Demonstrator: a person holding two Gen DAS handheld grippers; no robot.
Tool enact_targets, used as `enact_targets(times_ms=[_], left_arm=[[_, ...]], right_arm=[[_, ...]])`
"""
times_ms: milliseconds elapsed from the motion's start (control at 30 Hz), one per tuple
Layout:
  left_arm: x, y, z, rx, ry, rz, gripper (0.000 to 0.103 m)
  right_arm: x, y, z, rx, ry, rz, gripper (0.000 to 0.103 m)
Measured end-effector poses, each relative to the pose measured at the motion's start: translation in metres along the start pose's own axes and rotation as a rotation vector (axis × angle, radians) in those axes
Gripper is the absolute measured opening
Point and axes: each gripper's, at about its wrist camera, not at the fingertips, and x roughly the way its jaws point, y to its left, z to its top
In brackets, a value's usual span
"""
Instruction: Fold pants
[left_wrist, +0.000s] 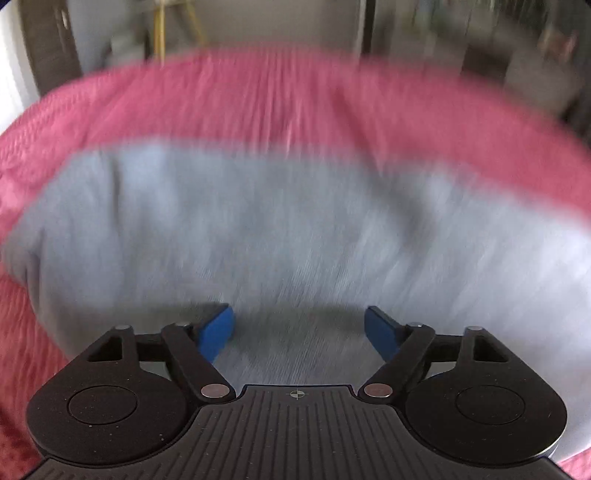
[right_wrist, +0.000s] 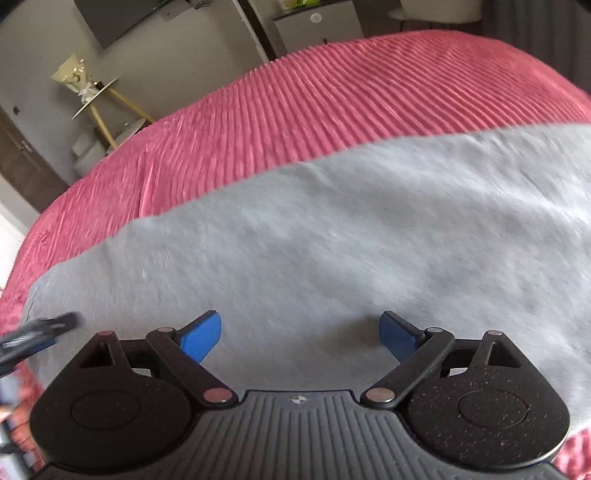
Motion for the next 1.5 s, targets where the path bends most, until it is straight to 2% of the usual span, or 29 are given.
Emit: enact_targets(times_ms=[67, 100, 167, 200, 267, 367, 433, 533, 600, 667, 767, 900, 967, 1033, 1100, 1167, 1200, 1233, 1300, 1333, 1400, 1500], left_arm=[[-0.007, 0.007, 0.002, -0.042, -0.033, 0.024, 0.083], [-0.011, 0.010, 0.003, -0.064, -0.047, 0.107, 0.083], [-0.019, 0.017, 0.003, -0.069, -0.059, 0.308, 0.082], [-0.025, 0.021, 0.002, -0.070, -0.061, 0.350, 0.082], [-0.043, 0.033, -0.006, -0.117, -0.077, 0.297, 0.089], [-0.065, 0.034, -0.020, -0.217, -0.108, 0.176, 0.095], [-0.071, 0.018, -0.025, -0.251, -0.124, 0.127, 0.095], [-0.074, -0.009, -0.032, -0.296, -0.141, 0.058, 0.096], [-0.067, -0.028, -0.038, -0.310, -0.116, -0.001, 0.096], [-0.061, -0.040, -0.042, -0.257, -0.104, -0.030, 0.096], [-0.053, -0.052, -0.037, -0.186, -0.080, 0.035, 0.096], [-0.050, -0.050, -0.038, -0.205, -0.071, 0.026, 0.096], [-0.045, -0.047, -0.036, -0.224, -0.053, 0.025, 0.096], [-0.044, -0.045, -0.037, -0.235, -0.045, 0.026, 0.096], [-0.044, -0.046, -0.038, -0.232, -0.040, 0.031, 0.096], [-0.044, -0.048, -0.038, -0.223, -0.036, 0.040, 0.096], [-0.044, -0.049, -0.038, -0.219, -0.033, 0.045, 0.096], [-0.043, -0.051, -0.037, -0.216, -0.030, 0.050, 0.096], [-0.041, -0.052, -0.037, -0.210, -0.025, 0.055, 0.096], [-0.040, -0.053, -0.036, -0.206, -0.020, 0.060, 0.096], [-0.038, -0.054, -0.036, -0.200, -0.014, 0.066, 0.096], [-0.037, -0.056, -0.035, -0.188, -0.007, 0.075, 0.096]], right_arm=[[-0.012, -0.016, 0.001, -0.020, 0.002, -0.008, 0.096], [-0.015, -0.023, 0.003, -0.029, 0.009, -0.041, 0.097], [-0.020, -0.048, 0.009, -0.021, 0.029, -0.197, 0.097], [-0.024, -0.063, 0.011, -0.001, 0.027, -0.266, 0.097], [-0.044, -0.105, 0.014, 0.093, -0.025, -0.368, 0.097], [-0.087, -0.165, 0.007, 0.247, -0.182, -0.396, 0.096], [-0.117, -0.199, -0.009, 0.343, -0.315, -0.374, 0.096], [-0.144, -0.242, -0.034, 0.482, -0.433, -0.311, 0.097], [-0.150, -0.264, -0.045, 0.566, -0.430, -0.285, 0.097], [-0.153, -0.287, -0.060, 0.673, -0.441, -0.238, 0.097], [-0.151, -0.313, -0.076, 0.798, -0.443, -0.132, 0.097], [-0.151, -0.325, -0.074, 0.844, -0.444, -0.068, 0.096], [-0.148, -0.331, -0.068, 0.825, -0.463, -0.068, 0.086], [-0.141, -0.340, -0.060, 0.831, -0.457, -0.088, 0.056], [-0.137, -0.348, -0.059, 0.867, -0.468, -0.060, 0.038], [-0.133, -0.358, -0.061, 0.910, -0.473, -0.018, 0.027], [-0.131, -0.361, -0.063, 0.924, -0.481, 0.001, 0.019], [-0.130, -0.364, -0.064, 0.934, -0.489, 0.027, 0.015], [-0.128, -0.367, -0.067, 0.942, -0.522, 0.083, 0.015], [-0.126, -0.368, -0.068, 0.943, -0.520, 0.090, 0.017], [-0.120, -0.373, -0.069, 0.953, -0.498, 0.096, 0.017], [-0.116, -0.382, -0.072, 1.012, -0.510, 0.144, 0.017]])
